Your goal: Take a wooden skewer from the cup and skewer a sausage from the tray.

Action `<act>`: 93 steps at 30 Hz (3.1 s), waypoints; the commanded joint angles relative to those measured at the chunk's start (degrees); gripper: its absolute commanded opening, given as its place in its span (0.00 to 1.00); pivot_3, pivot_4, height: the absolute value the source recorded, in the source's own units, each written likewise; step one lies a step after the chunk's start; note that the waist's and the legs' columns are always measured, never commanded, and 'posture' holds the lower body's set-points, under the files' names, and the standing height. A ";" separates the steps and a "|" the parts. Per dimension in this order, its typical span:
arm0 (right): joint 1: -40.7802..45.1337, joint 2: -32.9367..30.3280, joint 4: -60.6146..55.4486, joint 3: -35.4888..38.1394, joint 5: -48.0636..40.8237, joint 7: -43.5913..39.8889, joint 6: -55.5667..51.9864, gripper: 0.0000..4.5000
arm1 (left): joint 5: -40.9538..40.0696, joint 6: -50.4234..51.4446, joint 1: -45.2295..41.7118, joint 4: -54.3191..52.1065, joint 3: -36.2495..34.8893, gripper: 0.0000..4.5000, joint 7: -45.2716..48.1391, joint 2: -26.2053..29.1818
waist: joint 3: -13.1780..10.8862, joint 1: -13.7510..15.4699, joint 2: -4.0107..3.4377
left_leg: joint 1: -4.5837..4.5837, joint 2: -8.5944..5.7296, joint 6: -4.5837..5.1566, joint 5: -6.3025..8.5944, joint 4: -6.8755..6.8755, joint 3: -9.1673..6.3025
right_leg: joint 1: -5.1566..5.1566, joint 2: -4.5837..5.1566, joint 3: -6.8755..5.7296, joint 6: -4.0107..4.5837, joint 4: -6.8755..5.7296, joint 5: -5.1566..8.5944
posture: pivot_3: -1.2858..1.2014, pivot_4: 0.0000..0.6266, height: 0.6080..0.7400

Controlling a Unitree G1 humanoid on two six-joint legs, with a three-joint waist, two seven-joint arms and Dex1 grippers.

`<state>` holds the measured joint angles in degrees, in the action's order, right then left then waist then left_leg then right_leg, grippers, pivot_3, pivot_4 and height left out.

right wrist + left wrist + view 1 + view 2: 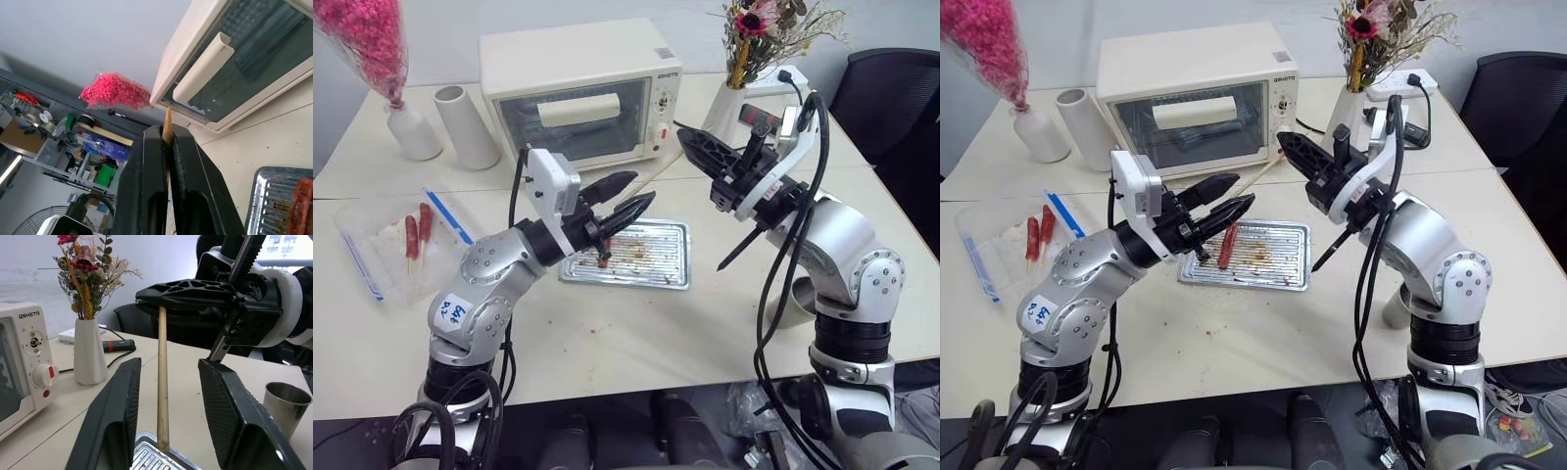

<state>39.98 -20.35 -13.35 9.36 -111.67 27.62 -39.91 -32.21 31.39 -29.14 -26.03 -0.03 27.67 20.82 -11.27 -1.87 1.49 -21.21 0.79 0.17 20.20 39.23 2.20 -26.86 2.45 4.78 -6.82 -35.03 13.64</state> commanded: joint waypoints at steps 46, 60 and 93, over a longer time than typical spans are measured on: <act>17.40 -11.03 2.46 -24.66 44.28 -23.72 -17.07 0.89 | -15.91 13.60 15.18 -8.37 -34.21 0.00 7.46 26.93 | 0.01 -1.72 -0.01 | -0.07 0.13 -0.04 -0.02 -0.06 -0.05 | -0.23 0.12 -0.11 0.14 -0.10 0.06 | 0.52 0.24 1.00; 14.38 6.69 16.27 -30.54 71.91 -28.97 -17.33 0.89 | -24.02 18.22 27.08 -14.03 -47.76 0.00 7.28 32.13 | 0.11 -1.66 0.16 | -0.28 0.04 -0.14 -0.06 -0.05 -0.08 | -0.43 0.22 -0.23 0.22 -0.11 0.04 | 0.52 0.24 1.00; 12.18 15.77 32.23 -37.62 102.54 -52.72 -1.02 0.76 | -23.61 14.52 25.40 -11.93 -44.30 0.00 4.49 33.98 | 0.19 -4.77 0.29 | -0.01 -0.03 -0.47 -0.28 -0.05 -0.13 | -0.43 -0.01 -0.24 0.41 -0.67 0.04 | 0.52 0.24 1.00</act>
<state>52.67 -4.43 18.40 -27.06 -10.66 -23.21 -42.31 -56.01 47.24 -3.25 -37.59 -43.79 32.35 54.06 -11.08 -6.64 1.77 -21.21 0.75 -0.30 19.92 39.18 2.07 -27.28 2.44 4.55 -6.41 -35.70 13.68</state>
